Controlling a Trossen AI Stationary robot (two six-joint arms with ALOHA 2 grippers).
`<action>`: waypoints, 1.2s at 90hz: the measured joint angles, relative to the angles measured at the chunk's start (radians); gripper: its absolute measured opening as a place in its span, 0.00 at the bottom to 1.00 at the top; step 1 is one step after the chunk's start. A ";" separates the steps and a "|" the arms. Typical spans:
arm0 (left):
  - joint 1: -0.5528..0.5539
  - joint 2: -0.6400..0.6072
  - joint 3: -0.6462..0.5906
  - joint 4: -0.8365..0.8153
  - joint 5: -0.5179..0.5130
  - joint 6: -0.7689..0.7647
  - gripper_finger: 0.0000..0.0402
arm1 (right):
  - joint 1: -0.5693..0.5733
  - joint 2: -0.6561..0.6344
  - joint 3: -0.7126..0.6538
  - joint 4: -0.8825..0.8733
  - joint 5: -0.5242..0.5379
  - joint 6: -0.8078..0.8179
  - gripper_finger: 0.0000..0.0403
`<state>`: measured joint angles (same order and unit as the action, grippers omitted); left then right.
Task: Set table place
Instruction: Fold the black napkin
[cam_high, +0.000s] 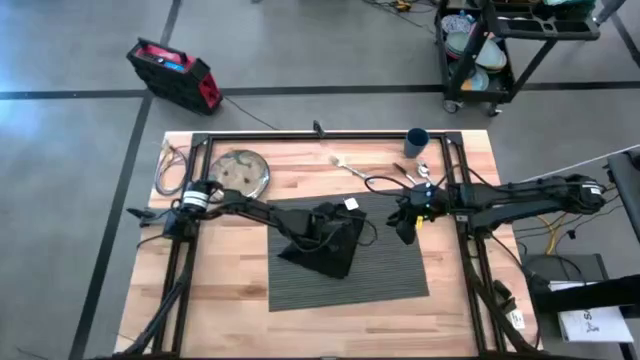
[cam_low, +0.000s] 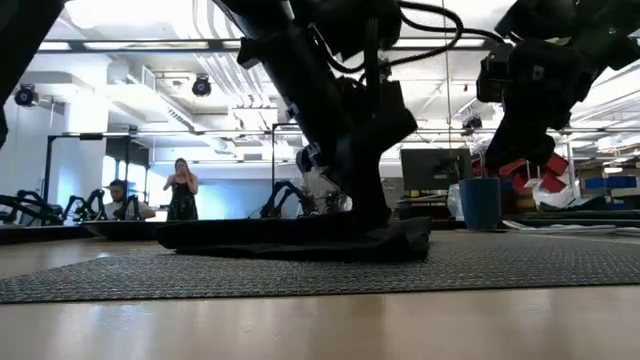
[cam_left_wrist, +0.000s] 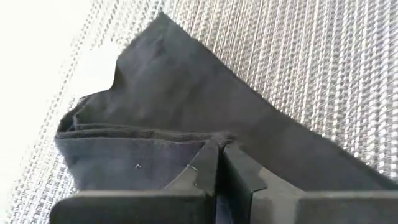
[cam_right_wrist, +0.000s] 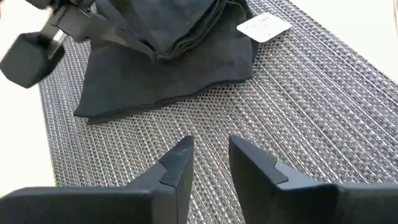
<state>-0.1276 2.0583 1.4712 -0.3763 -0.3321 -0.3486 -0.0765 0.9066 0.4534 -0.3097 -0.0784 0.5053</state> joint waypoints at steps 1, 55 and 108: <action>0.000 -0.002 0.000 0.000 -0.001 0.000 0.00 | 0.000 0.000 0.000 0.000 0.000 0.000 0.20; 0.040 -0.120 0.000 -0.150 -0.130 0.011 0.00 | 0.000 0.000 -0.001 0.001 0.000 0.000 0.20; 0.169 -0.112 0.019 0.068 0.061 -0.116 0.00 | -0.014 0.000 0.042 0.016 -0.001 0.040 0.26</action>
<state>0.0410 1.9461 1.4899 -0.3085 -0.2716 -0.4644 -0.0904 0.9062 0.4955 -0.2936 -0.0790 0.5449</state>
